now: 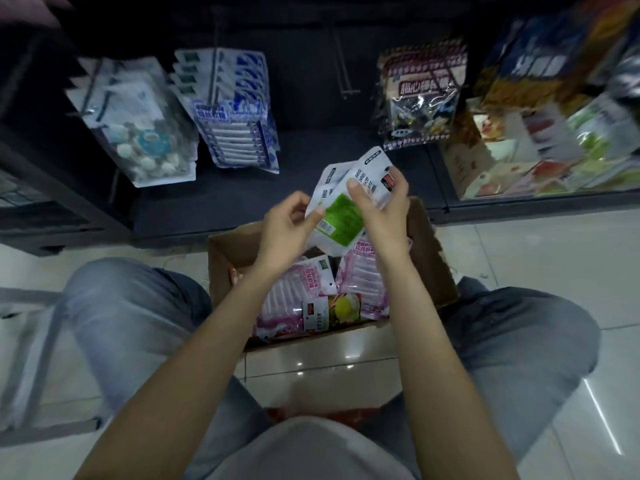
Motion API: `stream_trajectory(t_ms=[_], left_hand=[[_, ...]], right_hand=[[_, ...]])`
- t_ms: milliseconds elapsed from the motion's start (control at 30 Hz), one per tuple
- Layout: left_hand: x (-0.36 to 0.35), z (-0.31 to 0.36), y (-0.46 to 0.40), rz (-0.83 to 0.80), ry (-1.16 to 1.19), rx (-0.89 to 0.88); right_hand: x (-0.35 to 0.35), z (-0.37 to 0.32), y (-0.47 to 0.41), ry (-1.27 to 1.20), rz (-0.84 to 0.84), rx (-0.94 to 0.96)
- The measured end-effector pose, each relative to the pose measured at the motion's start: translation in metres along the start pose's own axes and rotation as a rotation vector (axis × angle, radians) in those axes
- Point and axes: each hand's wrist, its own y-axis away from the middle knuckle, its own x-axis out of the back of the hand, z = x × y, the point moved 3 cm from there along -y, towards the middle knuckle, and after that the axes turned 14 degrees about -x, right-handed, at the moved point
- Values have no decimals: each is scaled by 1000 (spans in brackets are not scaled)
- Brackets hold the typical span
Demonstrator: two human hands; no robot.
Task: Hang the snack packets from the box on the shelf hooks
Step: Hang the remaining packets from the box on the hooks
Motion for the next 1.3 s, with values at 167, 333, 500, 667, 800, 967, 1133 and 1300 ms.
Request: stream_trajectory(t_ms=[167, 333, 500, 667, 800, 967, 1133, 1300], left_hand=[[-15, 31, 0, -154, -153, -183], [-21, 68, -19, -137, -636, -575], [-34, 84, -42, -199, -761, -731], [-25, 95, -76, -262, -580, -658], [3, 120, -136, -76, -214, -323], [19, 153, -186, -159, 69, -302], [27, 172, -234, -69, 0, -406], [30, 188, -273, 1, -16, -419]], right_hand=[[-2, -15, -6, -246, -101, -95], [8, -40, -4, -337, -293, -86], [31, -75, -15, -256, 59, 73], [55, -116, -20, -19, 131, 329], [65, -160, -24, 342, -41, 635], [67, -210, -35, 415, -128, 697], [55, -255, -58, 462, 32, 850], [44, -281, -90, 592, 212, 961]])
